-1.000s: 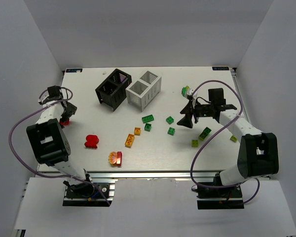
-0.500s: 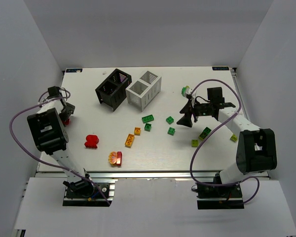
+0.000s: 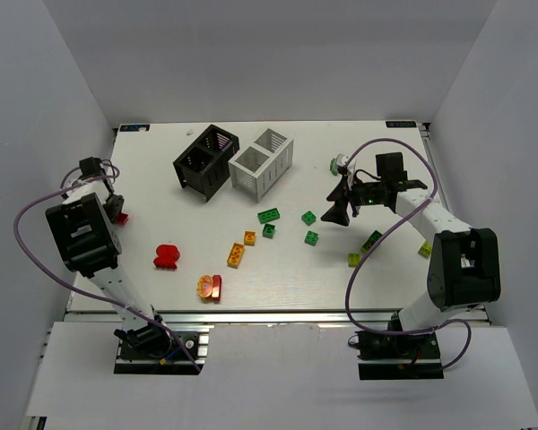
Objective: Sort the legos into containers by color
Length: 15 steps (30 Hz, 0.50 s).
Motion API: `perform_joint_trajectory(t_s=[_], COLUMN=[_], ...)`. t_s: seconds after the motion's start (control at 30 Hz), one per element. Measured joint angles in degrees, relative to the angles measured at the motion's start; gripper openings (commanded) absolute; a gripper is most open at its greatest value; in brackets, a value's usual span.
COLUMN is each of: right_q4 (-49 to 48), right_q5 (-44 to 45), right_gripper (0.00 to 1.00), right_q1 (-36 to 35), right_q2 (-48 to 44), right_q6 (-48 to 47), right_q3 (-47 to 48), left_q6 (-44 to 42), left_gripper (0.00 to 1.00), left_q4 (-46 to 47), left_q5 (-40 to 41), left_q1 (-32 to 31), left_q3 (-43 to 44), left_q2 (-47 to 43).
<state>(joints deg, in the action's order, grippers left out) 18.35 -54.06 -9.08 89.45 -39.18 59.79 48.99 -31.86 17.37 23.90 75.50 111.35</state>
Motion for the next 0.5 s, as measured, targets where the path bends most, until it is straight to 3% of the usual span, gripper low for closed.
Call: perform_joint_trajectory(t_s=[0.07,0.17,0.5], right_q4=[0.3,0.8,1.2], right_q5=[0.2,0.3,0.3], right_gripper=[0.79,0.79,0.78], right_q1=[0.0,0.0,0.0], right_q2=[-0.2,-0.8,-3.6], right_q6=[0.0,0.0,1.4], right_q3=[0.0,0.0,0.0], left_q6=[0.0,-0.5,-3.3], left_gripper=[0.11,0.0,0.0], left_q4=[0.9,3.1,15.6], left_q5=[-0.7,-2.7,-18.8], left_q1=[0.1,0.3,-3.6], left_q3=[0.0,-0.7,-17.1], left_q2=[0.0,-0.2,-13.7])
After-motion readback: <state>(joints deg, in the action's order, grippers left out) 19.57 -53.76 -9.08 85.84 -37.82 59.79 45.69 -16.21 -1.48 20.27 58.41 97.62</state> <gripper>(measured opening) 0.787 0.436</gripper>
